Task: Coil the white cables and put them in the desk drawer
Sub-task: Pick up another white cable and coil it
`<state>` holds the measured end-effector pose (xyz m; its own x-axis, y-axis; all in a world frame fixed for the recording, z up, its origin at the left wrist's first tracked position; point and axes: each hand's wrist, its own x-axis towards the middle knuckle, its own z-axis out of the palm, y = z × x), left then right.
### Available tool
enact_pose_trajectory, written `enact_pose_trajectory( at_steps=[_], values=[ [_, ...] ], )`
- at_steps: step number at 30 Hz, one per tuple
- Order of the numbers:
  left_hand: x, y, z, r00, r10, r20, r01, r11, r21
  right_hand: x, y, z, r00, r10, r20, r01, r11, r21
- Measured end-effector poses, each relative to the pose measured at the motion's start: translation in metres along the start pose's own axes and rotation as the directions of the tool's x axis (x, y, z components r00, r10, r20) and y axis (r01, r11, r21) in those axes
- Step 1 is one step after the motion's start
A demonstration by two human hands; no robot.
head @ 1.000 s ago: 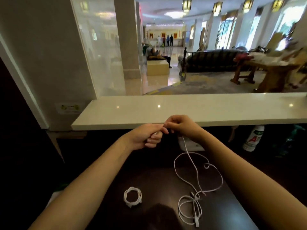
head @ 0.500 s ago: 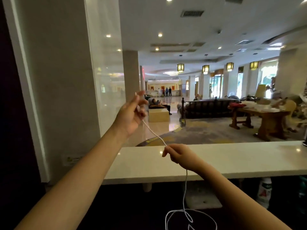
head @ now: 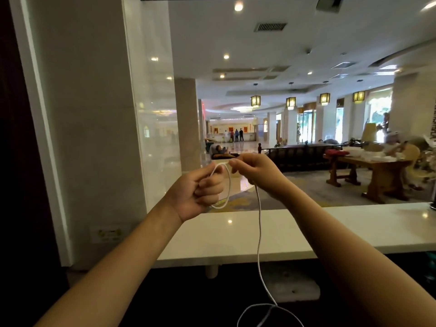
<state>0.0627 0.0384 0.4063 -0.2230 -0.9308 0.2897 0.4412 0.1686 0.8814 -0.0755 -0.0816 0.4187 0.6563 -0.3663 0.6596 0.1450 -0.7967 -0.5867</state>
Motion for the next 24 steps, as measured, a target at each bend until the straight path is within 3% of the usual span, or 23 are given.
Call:
enact_pose_trajectory(
  at_steps=[2, 5, 8, 11, 13, 15, 16, 17, 19, 21, 24],
  values=[
    [0.002, 0.002, 0.002, 0.999, 0.037, -0.038, -0.039, 0.997, -0.068, -0.01, 0.02, 0.005, 0.995, 0.094, -0.02, -0.089, 0.983, 0.16],
    [0.005, 0.003, -0.001, 0.983, 0.094, -0.156, -0.12, 0.979, -0.165, -0.029, 0.052, 0.018, 0.97, 0.245, 0.01, -0.242, 0.95, 0.2],
    [0.011, 0.008, -0.008, 0.924, 0.209, -0.321, -0.268, 0.952, -0.15, -0.05, 0.071, 0.036, 0.943, 0.321, 0.085, -0.321, 0.947, -0.021],
    [0.018, 0.008, -0.016, 0.836, 0.336, -0.434, -0.334, 0.939, 0.084, -0.065, 0.065, 0.052, 0.898, 0.355, 0.26, -0.28, 0.917, -0.284],
    [0.018, 0.001, -0.021, 0.82, 0.392, -0.417, -0.216, 0.886, 0.409, -0.066, 0.049, 0.057, 0.894, 0.292, 0.341, -0.115, 0.883, -0.455],
    [0.013, -0.012, -0.026, 0.863, 0.337, -0.376, 0.052, 0.681, 0.73, -0.057, 0.026, 0.052, 0.945, 0.106, 0.309, 0.065, 0.866, -0.495],
    [0.01, -0.019, -0.028, 0.893, 0.262, -0.366, 0.146, 0.6, 0.787, -0.051, 0.014, 0.046, 0.964, 0.003, 0.266, 0.133, 0.861, -0.491],
    [0.007, -0.025, -0.029, 0.92, 0.173, -0.352, 0.188, 0.593, 0.783, -0.042, 0.004, 0.039, 0.974, -0.08, 0.212, 0.176, 0.855, -0.487],
    [0.001, -0.034, -0.03, 0.967, 0.019, -0.254, 0.145, 0.778, 0.611, -0.023, -0.007, 0.021, 0.981, -0.152, 0.119, 0.19, 0.859, -0.476],
    [-0.005, -0.038, -0.03, 0.992, -0.048, -0.114, 0.076, 0.963, 0.259, -0.009, -0.006, 0.01, 0.989, -0.14, 0.058, 0.151, 0.899, -0.412],
    [-0.012, -0.039, -0.028, 1.0, -0.004, 0.012, 0.005, 0.996, -0.088, -0.007, 0.017, 0.011, 0.999, -0.044, -0.028, 0.035, 0.966, -0.255]
  ],
)
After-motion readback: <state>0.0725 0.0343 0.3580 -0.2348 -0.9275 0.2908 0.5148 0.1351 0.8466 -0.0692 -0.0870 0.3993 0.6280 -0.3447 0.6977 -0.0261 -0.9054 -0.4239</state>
